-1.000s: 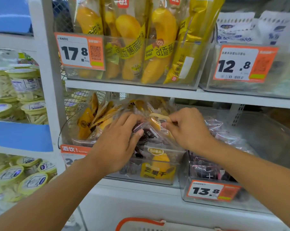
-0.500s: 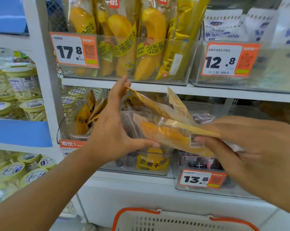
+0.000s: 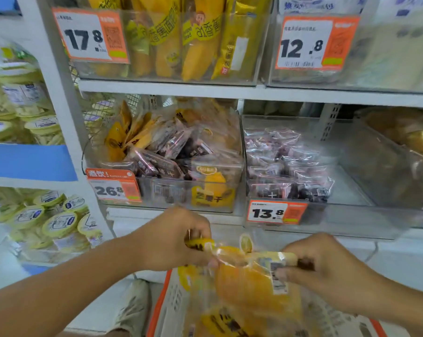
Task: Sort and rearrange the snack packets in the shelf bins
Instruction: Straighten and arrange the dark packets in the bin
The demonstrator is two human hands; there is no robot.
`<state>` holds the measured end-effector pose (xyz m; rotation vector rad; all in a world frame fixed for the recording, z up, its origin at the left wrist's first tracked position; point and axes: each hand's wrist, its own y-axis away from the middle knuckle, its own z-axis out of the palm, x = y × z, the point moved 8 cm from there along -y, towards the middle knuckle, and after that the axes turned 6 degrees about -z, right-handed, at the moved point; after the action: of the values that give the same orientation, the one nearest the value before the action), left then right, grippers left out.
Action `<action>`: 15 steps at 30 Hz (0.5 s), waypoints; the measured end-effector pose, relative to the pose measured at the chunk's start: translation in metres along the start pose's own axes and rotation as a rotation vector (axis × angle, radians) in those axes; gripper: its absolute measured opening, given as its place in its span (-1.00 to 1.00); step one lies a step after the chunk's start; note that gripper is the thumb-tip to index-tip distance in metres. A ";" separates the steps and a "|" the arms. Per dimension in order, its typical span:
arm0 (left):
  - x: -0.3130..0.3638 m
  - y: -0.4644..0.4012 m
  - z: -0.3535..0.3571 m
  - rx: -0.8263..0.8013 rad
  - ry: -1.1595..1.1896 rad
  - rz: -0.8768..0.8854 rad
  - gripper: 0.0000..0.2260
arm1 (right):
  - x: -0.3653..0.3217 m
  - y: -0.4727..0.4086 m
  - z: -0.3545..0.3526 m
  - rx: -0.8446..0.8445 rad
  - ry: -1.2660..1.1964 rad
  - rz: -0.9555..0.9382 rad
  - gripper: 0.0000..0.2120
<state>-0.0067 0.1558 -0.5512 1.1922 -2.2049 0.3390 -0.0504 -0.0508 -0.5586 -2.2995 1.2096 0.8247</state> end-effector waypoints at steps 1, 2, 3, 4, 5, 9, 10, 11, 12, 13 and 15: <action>-0.007 0.000 0.014 -0.033 -0.058 -0.003 -0.79 | 0.012 -0.004 0.010 -0.100 0.028 0.038 -0.83; -0.006 -0.010 0.015 -0.042 -0.146 0.011 -0.80 | 0.025 -0.004 0.020 -0.197 0.054 0.081 -0.95; -0.001 -0.015 0.012 -0.022 -0.189 0.042 -0.80 | 0.032 -0.008 0.028 -0.287 0.066 0.104 -0.90; 0.009 -0.021 0.000 0.050 -0.192 0.069 -0.81 | 0.035 -0.014 0.029 -0.322 0.101 0.136 -0.78; 0.020 -0.026 -0.021 0.173 -0.158 0.092 -0.82 | 0.030 -0.023 0.023 -0.288 0.100 0.142 -0.73; 0.049 0.000 -0.109 0.849 -0.380 0.229 -0.72 | -0.057 -0.075 -0.048 0.129 0.183 -0.171 -0.79; 0.043 -0.003 -0.116 0.851 -0.508 0.198 -0.59 | -0.073 -0.092 -0.063 0.201 0.351 -0.230 -0.68; 0.029 -0.013 -0.117 0.767 -0.636 0.139 -0.48 | -0.083 -0.110 -0.073 0.221 0.508 -0.250 -0.54; 0.014 -0.024 -0.114 0.663 -0.735 0.083 -0.42 | -0.085 -0.130 -0.076 0.188 0.637 -0.211 -0.44; -0.001 -0.034 -0.109 0.573 -0.794 0.038 -0.44 | -0.081 -0.149 -0.075 0.123 0.708 -0.153 -0.41; -0.018 -0.045 -0.107 0.484 -0.767 -0.013 -0.57 | -0.065 -0.178 -0.066 -0.005 0.746 -0.070 -0.54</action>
<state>0.0791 0.1940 -0.4812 1.8238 -2.8576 0.4875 0.0902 0.0446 -0.4514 -2.7280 1.3783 -0.0945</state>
